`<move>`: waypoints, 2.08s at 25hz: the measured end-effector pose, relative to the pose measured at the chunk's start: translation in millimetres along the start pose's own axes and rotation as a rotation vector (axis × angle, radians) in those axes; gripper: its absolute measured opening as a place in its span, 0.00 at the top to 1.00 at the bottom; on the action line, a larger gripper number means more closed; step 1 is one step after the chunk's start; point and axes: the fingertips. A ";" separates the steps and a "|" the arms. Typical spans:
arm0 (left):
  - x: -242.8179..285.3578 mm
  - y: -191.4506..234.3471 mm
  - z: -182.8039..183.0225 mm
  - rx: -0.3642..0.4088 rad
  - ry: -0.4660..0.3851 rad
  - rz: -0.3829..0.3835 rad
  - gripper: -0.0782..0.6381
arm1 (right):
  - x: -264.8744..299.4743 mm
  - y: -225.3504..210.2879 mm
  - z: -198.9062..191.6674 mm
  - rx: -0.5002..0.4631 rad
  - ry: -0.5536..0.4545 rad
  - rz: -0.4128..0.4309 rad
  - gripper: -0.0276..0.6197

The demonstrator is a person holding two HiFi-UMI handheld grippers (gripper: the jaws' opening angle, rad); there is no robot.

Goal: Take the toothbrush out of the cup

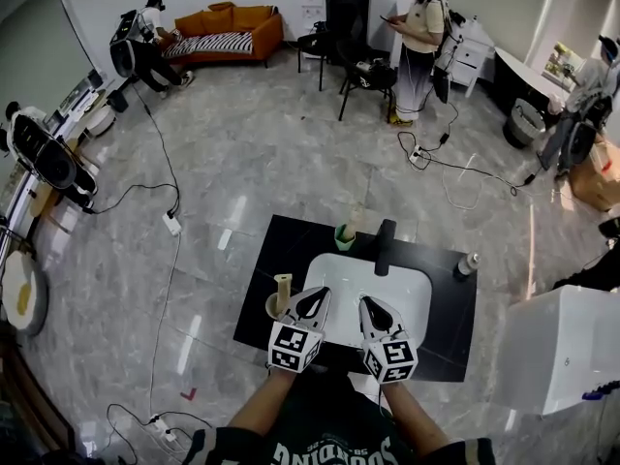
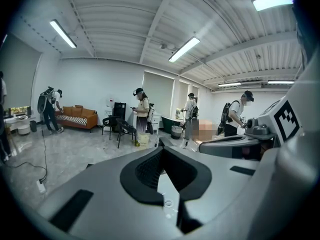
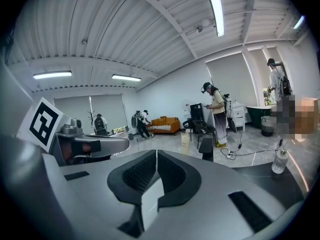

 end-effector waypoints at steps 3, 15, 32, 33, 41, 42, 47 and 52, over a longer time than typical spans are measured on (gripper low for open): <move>10.5 9.3 4.8 -0.001 -0.002 -0.010 0.88 | 10.8 -4.8 4.7 -0.007 0.003 -0.015 0.89; 37.7 35.6 24.7 0.017 -0.007 -0.116 0.88 | 57.0 -18.0 21.0 -0.012 -0.014 -0.122 0.89; 47.7 66.8 16.4 -0.016 0.029 -0.166 0.88 | 157.5 -57.6 13.3 0.064 0.034 -0.205 0.74; 46.5 69.0 17.2 -0.021 0.029 -0.168 0.88 | 164.1 -61.5 12.4 0.067 0.038 -0.215 0.74; 44.3 88.2 12.1 -0.014 0.043 -0.159 0.88 | 209.2 -88.8 -11.3 0.084 0.092 -0.278 0.68; 45.0 89.0 11.0 -0.005 0.048 -0.163 0.88 | 214.0 -92.2 -14.0 0.081 0.102 -0.287 0.67; 44.6 94.9 4.2 -0.007 0.071 -0.159 0.88 | 231.8 -108.7 -28.1 0.120 0.137 -0.331 0.65; 42.2 101.2 -0.8 -0.010 0.081 -0.160 0.88 | 242.0 -119.1 -40.6 0.124 0.163 -0.356 0.65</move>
Point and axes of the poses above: the fingertips, and each gripper's own axes: x forward along the fingers, y to its left, z out of its top, and after that the axes turned 1 degree about -x, right-handed
